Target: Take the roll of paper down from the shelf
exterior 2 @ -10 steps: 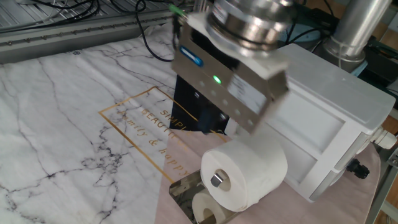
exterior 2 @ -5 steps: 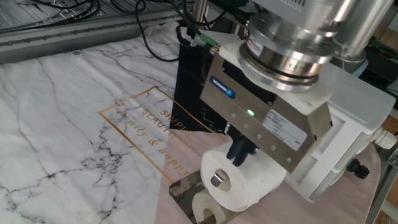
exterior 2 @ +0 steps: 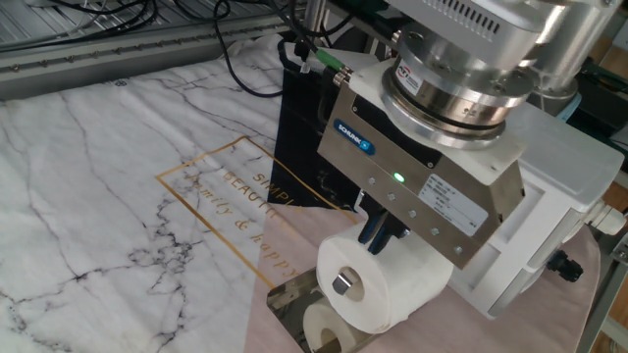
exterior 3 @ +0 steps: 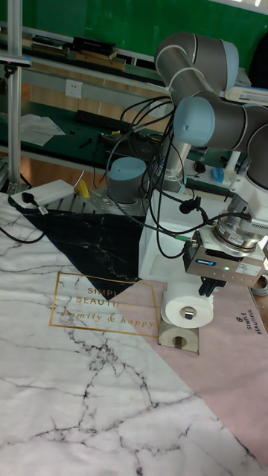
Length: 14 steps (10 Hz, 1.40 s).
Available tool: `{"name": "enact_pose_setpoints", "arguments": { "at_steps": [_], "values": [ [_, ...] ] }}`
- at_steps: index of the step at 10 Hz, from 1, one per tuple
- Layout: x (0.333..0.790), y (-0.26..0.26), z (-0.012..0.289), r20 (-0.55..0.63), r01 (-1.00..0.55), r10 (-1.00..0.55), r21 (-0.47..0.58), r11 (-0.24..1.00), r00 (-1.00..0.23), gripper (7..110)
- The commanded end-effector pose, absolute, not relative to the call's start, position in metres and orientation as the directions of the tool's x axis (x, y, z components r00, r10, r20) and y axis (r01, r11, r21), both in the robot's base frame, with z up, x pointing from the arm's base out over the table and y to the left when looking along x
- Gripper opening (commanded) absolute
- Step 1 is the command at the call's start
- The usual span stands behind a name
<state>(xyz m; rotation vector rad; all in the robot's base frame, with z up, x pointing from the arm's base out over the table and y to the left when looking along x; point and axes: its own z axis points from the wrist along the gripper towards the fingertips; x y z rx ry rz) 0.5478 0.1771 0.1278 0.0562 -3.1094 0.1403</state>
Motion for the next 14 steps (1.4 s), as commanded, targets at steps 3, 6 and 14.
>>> {"name": "enact_pose_setpoints", "arguments": {
  "at_steps": [3,6,14],
  "values": [
    [0.546,0.189,0.128,0.036,-0.013,-0.011,-0.042,0.999,-0.999,7],
    [0.542,0.185,0.128,0.055,-0.04,-0.037,-0.057,0.998,-0.998,7],
    [0.575,0.181,0.129,-0.082,0.037,0.031,-0.074,0.997,-0.996,7]
  ]
}}
